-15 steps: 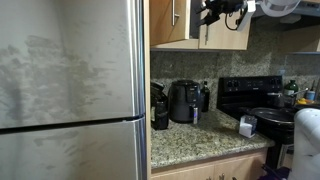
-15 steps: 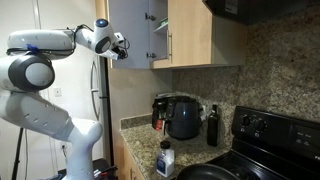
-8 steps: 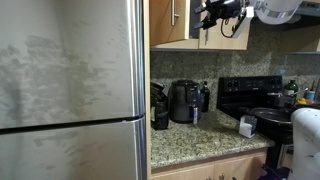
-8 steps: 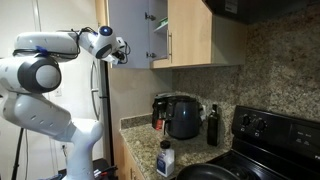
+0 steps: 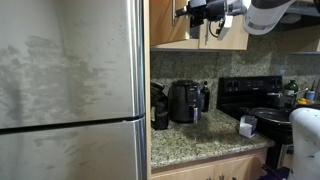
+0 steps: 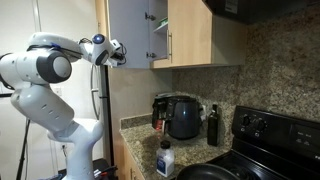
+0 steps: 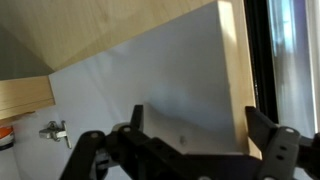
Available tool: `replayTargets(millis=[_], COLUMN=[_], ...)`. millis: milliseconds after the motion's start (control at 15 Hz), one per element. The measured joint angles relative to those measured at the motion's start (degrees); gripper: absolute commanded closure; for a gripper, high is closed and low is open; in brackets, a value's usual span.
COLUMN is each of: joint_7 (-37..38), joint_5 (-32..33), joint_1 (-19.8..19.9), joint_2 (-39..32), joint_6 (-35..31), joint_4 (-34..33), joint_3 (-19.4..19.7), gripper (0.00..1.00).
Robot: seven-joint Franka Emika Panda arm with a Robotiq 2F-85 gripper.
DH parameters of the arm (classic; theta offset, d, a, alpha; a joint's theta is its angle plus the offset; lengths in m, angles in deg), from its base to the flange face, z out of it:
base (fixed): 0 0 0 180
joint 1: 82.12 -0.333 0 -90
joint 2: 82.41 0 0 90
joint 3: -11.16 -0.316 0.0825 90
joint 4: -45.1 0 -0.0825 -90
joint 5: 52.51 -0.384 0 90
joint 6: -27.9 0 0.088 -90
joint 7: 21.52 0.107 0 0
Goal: Open the left door of the cabinet.
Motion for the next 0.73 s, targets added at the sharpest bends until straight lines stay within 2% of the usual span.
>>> replayTargets(millis=[133, 400, 467, 533, 733], joint_7=[0.5, 0.9, 1.7, 3.7, 6.0], joint_5=[0.7, 0.7, 2.8, 6.5, 15.9], joint_1=[-4.5, -19.2, -20.2, -18.6, -9.8], joint_2=[-1.4, -2.1, -2.1, -1.8, 2.0], joint_6=[-0.9, 0.1, 1.1, 3.2, 11.5], joint_4=[-0.1, -0.8, -1.0, -1.1, -1.4], joint_3=[1.1, 5.0, 5.2, 4.7, 3.7], gripper=[0.0, 0.0, 0.0, 0.0, 0.0])
